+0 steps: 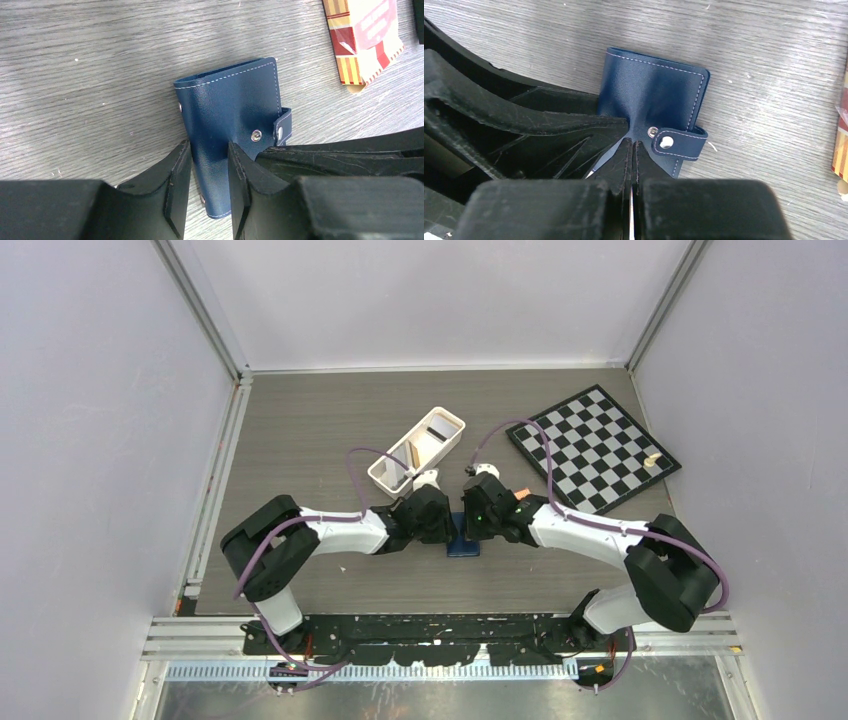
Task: Put the credit cards into the card holder
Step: Close the card holder at the center of the board.
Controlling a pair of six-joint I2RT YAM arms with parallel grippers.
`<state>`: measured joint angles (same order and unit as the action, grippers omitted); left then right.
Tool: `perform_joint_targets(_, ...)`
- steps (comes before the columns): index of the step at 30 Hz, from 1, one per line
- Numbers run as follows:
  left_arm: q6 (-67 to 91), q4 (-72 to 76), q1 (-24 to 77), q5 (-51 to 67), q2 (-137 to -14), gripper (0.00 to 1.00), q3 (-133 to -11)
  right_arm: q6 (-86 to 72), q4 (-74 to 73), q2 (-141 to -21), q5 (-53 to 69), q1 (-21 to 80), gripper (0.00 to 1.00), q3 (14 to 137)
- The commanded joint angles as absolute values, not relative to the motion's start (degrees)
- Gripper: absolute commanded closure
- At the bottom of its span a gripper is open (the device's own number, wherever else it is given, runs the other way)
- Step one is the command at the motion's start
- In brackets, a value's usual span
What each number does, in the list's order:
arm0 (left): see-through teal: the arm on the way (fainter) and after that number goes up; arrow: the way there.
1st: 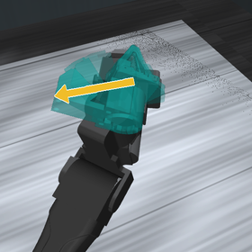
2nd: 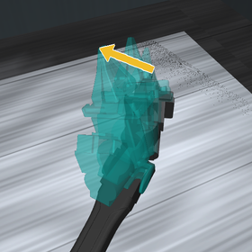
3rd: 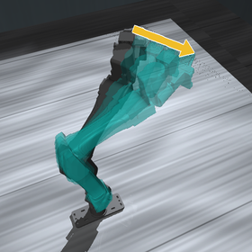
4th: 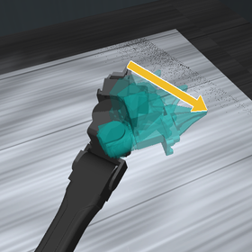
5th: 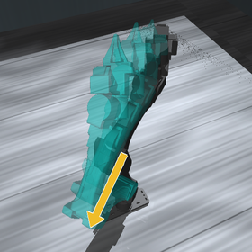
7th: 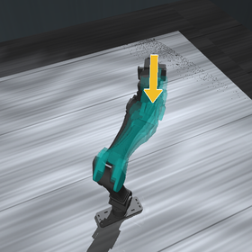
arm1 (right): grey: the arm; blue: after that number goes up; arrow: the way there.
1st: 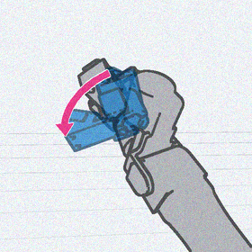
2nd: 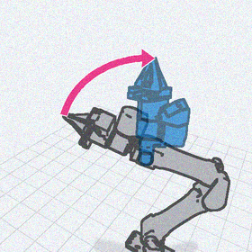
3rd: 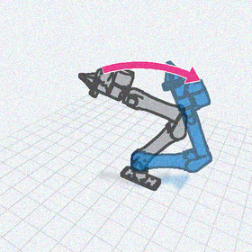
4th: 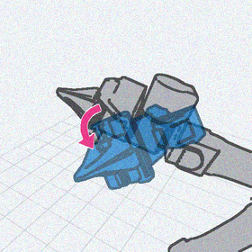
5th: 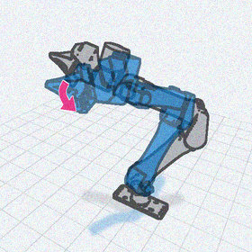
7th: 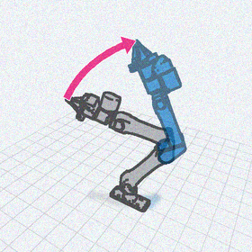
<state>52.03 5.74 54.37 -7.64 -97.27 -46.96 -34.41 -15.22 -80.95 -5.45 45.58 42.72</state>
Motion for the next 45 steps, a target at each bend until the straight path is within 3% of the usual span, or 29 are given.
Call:
perform_joint_targets(1,50.0,0.2,54.6,-8.6,-100.4,0.68,-46.3,-35.2,-11.9,-81.1,-4.5,45.2,1.00,43.0)
perform_joint_targets(10,50.1,0.2,54.6,-9.0,-99.6,0.68,-45.7,-34.7,-16.9,-78.3,-6.2,44.8,0.97,44.9)
perform_joint_targets(13,50.4,1.4,54.7,-8.6,-98.9,0.67,-44.9,-32.7,-21.8,-75.8,-9.7,44.8,0.80,47.0)
perform_joint_targets(17,51.3,3.8,54.7,-7.4,-98.9,0.67,-44.1,-31.4,-26.9,-77.0,-13.9,44.8,0.70,49.5)
perform_joint_targets(35,51.1,3.5,54.8,-7.3,-99.7,0.67,-44.6,-31.4,-27.3,-87.8,-13.1,45.4,0.60,53.7)
perform_joint_targets(39,51.1,3.5,54.8,-7.2,-99.9,0.67,-44.7,-31.4,-27.3,-88.7,-13.5,45.5,0.67,53.9)
perform_joint_targets(45,51.1,3.4,54.8,-7.1,-100.2,0.67,-45.0,-31.5,-27.2,-88.3,-13.3,45.5,0.98,53.8)
